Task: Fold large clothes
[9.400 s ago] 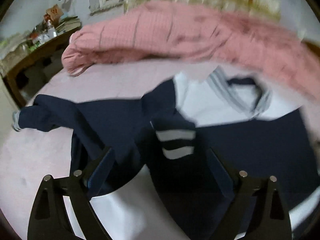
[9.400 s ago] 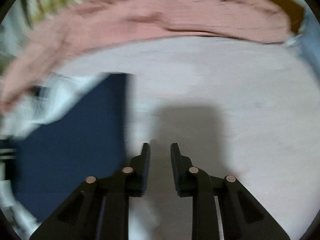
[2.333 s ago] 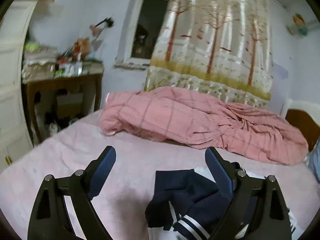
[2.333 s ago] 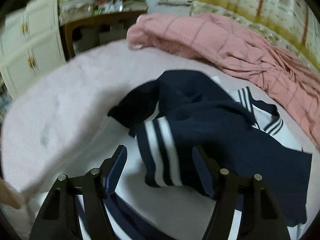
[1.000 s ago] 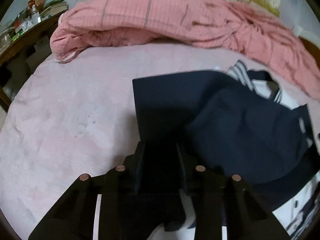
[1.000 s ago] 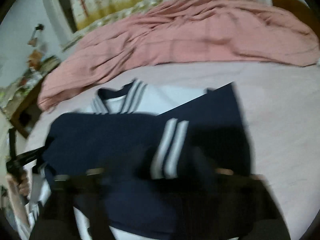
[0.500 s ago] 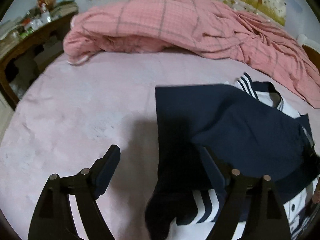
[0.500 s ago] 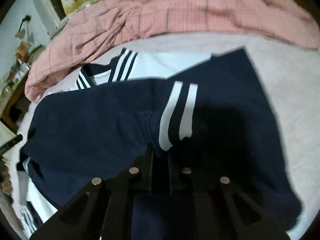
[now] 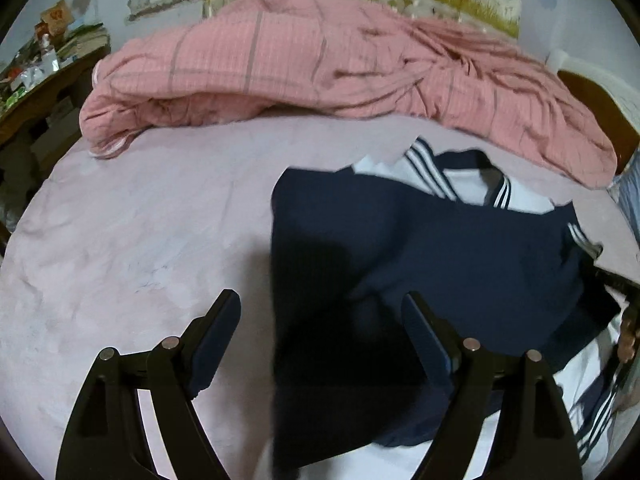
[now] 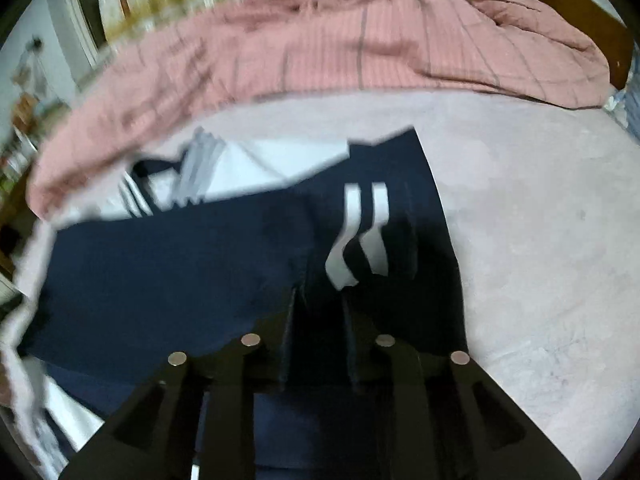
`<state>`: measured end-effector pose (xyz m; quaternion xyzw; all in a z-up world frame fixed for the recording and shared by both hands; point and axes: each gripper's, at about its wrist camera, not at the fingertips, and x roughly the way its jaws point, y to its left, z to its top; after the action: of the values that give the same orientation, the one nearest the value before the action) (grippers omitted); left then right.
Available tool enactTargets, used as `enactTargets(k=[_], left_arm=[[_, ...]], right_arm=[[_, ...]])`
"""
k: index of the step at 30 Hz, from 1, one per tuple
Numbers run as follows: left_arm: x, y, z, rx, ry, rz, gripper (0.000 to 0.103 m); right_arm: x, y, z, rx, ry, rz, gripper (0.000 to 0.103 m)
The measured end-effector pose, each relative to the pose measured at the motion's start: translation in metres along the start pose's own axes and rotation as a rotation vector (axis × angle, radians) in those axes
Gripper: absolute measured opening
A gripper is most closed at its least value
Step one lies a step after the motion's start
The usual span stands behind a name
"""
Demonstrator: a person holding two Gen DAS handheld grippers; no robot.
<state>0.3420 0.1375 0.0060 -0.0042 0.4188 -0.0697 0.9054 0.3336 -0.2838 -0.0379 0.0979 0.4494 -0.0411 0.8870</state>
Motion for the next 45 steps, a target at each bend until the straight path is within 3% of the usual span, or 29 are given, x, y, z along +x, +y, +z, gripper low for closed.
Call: enactTargets(k=[1,3,5,8,10,11,12,13,14,16,24,31,33,34,35,37,39,42,45], left_arm=[[0.000,-0.006,0.000,0.002,-0.027,0.010,0.081],[-0.001,-0.016,-0.002,-0.002,-0.121,0.015,0.066],[0.003,-0.023,-0.003,-0.001,-0.157,-0.013,0.050],[0.025,-0.027,-0.004,-0.002,-0.122,-0.056,0.049],[0.047,-0.030,-0.006,0.022,-0.058,0.050,0.049],[0.059,-0.030,-0.008,0.036,-0.034,0.108,0.049],[0.071,-0.028,-0.010,0.039,-0.009,0.151,0.049],[0.079,-0.026,-0.011,0.039,0.006,0.183,0.052],[0.083,-0.024,-0.011,0.032,0.007,0.204,0.057],[0.083,-0.021,-0.009,0.020,0.008,0.238,0.060],[0.079,-0.012,-0.012,-0.024,0.007,0.240,0.061],[0.053,-0.018,-0.014,0.000,-0.109,0.151,0.056],[0.045,-0.025,-0.015,0.028,-0.149,0.168,0.065],[0.044,-0.028,-0.015,0.036,-0.159,0.185,0.078],[0.043,-0.031,-0.016,0.042,-0.174,0.212,0.083],[0.041,-0.034,-0.017,0.053,-0.196,0.225,0.083],[0.037,-0.034,-0.016,0.046,-0.220,0.211,0.083],[0.027,-0.031,-0.015,0.025,-0.276,0.201,0.087],[0.015,-0.030,-0.016,0.012,-0.346,0.208,0.094]], right_arm=[[0.002,0.001,-0.001,-0.012,0.003,-0.024,0.032],[-0.010,-0.003,0.000,0.008,-0.062,-0.034,0.059],[-0.029,-0.006,0.001,0.043,-0.158,-0.023,0.068],[-0.050,-0.001,0.002,0.027,-0.249,0.032,0.068],[-0.055,0.004,0.004,0.008,-0.287,0.059,0.065],[-0.050,0.008,0.005,-0.027,-0.251,0.098,0.053],[-0.041,0.012,0.007,-0.054,-0.192,0.129,0.031],[-0.021,0.014,0.007,-0.069,-0.071,0.153,0.021],[-0.007,0.014,0.005,-0.053,-0.017,0.165,0.014],[0.010,0.009,0.004,-0.018,0.022,0.124,0.014],[0.031,0.011,0.004,-0.080,0.028,0.027,0.011],[0.026,0.017,0.002,-0.116,0.014,-0.003,0.012],[0.021,0.018,0.001,-0.119,0.011,-0.002,0.015],[0.019,0.018,0.001,-0.113,0.017,-0.001,0.015],[0.013,0.018,0.001,-0.100,0.026,0.005,0.016],[-0.002,0.018,0.000,-0.079,-0.014,0.033,0.018],[-0.011,0.021,0.002,-0.094,-0.052,0.033,0.031],[-0.013,0.022,0.003,-0.115,-0.076,-0.037,0.032],[-0.011,0.019,0.006,-0.114,-0.070,-0.042,0.032]])
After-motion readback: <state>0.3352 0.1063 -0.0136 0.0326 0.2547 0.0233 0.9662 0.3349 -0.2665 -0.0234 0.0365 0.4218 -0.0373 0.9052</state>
